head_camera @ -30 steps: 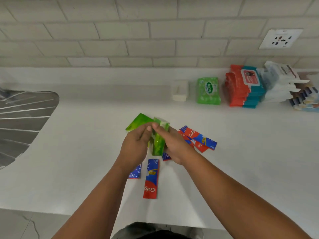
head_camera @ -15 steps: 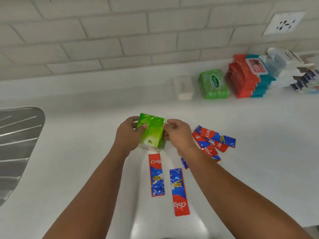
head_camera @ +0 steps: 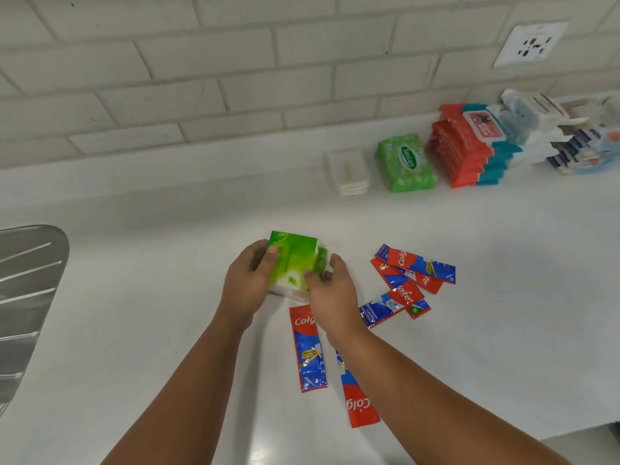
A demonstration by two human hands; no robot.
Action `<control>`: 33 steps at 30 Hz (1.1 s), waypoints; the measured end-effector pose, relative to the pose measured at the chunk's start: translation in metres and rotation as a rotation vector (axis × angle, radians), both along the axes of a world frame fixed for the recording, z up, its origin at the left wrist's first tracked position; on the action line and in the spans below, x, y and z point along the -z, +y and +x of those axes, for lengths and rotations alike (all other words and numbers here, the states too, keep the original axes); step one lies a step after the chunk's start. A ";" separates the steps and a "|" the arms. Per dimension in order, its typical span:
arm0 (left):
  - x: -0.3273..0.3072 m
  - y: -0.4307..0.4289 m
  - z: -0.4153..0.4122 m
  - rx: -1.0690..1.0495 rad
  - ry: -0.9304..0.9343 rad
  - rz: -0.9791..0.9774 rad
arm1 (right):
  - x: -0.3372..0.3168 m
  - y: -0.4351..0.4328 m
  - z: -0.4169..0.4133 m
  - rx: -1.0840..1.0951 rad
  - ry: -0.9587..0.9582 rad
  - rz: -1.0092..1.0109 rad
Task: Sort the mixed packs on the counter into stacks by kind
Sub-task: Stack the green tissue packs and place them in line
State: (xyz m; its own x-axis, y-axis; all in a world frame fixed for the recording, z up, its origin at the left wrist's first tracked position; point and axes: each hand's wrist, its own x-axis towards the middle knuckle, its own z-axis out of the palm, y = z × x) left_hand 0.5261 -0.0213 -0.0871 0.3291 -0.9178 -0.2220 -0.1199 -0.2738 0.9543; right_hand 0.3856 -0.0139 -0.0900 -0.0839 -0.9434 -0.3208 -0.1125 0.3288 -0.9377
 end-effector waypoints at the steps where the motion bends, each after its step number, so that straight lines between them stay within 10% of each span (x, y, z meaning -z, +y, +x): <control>1: 0.002 0.004 -0.001 -0.028 0.050 -0.012 | 0.002 0.002 0.002 -0.014 0.001 -0.005; 33: 0.028 -0.066 -0.051 -0.043 0.002 -0.080 | 0.012 -0.102 -0.016 -0.130 0.065 -0.161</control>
State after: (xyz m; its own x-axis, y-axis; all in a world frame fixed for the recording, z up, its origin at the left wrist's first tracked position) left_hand 0.4748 -0.0878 -0.1151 0.3679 -0.9178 -0.1495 -0.1078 -0.2018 0.9735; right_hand 0.3692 -0.1157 -0.1019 0.0259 -0.9862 -0.1634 -0.2056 0.1546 -0.9663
